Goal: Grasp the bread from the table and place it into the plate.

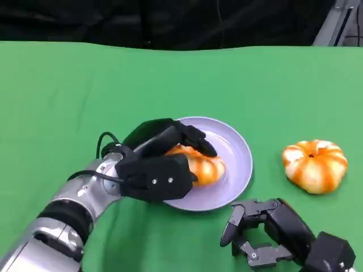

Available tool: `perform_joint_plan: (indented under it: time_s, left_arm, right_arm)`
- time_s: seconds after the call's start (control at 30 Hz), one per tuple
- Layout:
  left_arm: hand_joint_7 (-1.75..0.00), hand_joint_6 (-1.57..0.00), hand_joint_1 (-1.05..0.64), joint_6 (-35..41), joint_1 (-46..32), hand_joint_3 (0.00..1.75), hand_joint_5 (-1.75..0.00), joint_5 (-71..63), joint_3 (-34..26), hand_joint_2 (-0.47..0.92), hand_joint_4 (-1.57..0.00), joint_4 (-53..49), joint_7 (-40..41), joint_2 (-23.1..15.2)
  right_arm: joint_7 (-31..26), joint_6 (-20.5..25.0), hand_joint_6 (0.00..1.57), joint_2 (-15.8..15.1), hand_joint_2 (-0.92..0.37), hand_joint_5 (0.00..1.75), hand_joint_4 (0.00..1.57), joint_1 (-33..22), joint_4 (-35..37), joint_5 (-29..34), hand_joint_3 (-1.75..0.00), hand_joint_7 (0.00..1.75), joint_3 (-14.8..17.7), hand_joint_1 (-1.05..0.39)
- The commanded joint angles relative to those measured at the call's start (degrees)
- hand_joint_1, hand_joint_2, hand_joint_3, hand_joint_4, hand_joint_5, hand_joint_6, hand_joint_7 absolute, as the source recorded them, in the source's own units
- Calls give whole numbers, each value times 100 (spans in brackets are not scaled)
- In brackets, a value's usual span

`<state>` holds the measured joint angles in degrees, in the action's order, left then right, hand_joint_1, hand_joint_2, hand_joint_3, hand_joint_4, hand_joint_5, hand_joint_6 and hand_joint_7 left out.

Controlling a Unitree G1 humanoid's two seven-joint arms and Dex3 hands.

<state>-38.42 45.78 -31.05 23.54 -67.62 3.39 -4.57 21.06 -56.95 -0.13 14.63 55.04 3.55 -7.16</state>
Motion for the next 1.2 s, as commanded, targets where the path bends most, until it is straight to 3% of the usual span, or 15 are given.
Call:
perform_joint_plan:
  time_s: [0.03, 0.13, 0.33, 0.43, 0.63, 1.03, 1.2]
  left_arm:
    - [0, -79, -30, -35, 74, 7, -8, 78, -39, 92, -79, -40, -97, -83]
    - [0, -70, -43, -18, 79, 14, -2, 40, -10, 92, -74, -9, -105, -114]
    - [0, -69, -45, -22, 78, 16, -1, 43, -8, 92, -74, -2, -119, -119]
    - [0, -58, -74, 173, 84, 46, -1, 15, 24, 92, -65, 400, -383, -247]
    - [0, -49, -92, 411, 3, 65, 0, 41, 4, 92, -56, 894, -587, -376]
    - [0, -37, -98, 554, -348, 73, 0, 159, -138, 92, -46, 1504, -490, -592]
    - [0, -37, -93, 220, -516, 71, -2, 150, -260, 92, -51, 1429, 226, -568]
  right_arm:
    - [22, -25, 100, -34, -54, 136, 100, -56, -31, -95, -110, 104, 36, 13]
    - [40, -57, 100, -32, -54, 137, 100, -48, -8, -109, -111, 104, 40, 13]
    - [49, -63, 100, -32, -54, 137, 100, -46, -4, -112, -111, 104, 44, 13]
    - [-124, -118, 102, -61, -49, 135, 101, -15, 21, 61, -117, 105, 23, 12]
    - [21, 127, 101, -29, -49, 138, 98, -41, -49, -101, -119, 107, 27, 11]
    - [31, 127, 100, -34, -50, 138, 99, -55, -78, -100, -118, 109, 28, 12]
    - [92, 219, 100, -12, -51, 137, 99, -82, -124, -186, -118, 109, 40, 13]
